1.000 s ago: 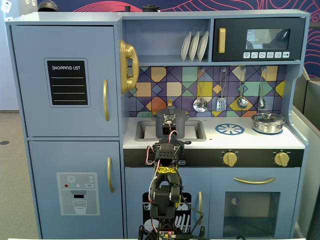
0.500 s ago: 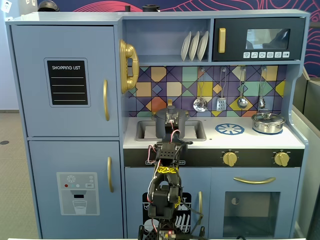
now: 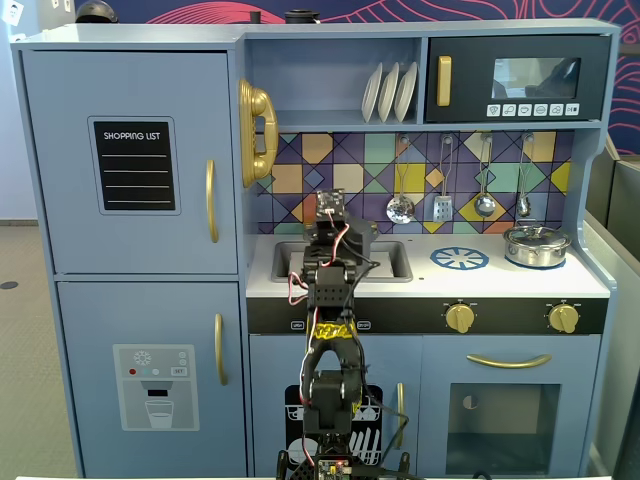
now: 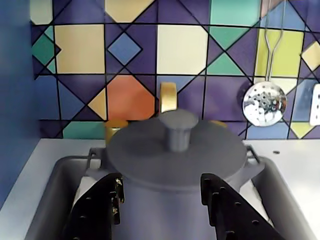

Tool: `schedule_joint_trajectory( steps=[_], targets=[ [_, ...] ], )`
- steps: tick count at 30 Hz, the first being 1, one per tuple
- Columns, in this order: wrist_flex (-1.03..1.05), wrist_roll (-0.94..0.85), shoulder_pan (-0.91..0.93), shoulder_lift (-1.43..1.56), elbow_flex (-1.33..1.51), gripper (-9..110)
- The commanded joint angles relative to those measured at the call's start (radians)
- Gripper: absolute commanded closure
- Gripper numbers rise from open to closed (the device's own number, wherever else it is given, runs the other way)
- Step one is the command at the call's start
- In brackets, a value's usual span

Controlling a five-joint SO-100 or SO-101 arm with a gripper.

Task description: Take off the lid from the gray recipient and place it on the counter

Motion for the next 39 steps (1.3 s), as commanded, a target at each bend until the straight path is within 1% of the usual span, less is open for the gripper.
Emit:
schedule_joint_trajectory(
  steps=[1, 7, 16, 30, 39],
  targets=[
    [-0.066, -0.017, -0.012, -0.055, -0.089, 91],
    [-0.126, -0.008, -0.012, -0.129, -0.101, 90],
    [-0.193, 0.020, 0.008, -0.232, -0.115, 83],
    [-0.291, -0.008, 0.017, -0.364, -0.143, 85],
    [-0.325, -0.012, 0.021, -0.482, -0.216, 86]
  ],
)
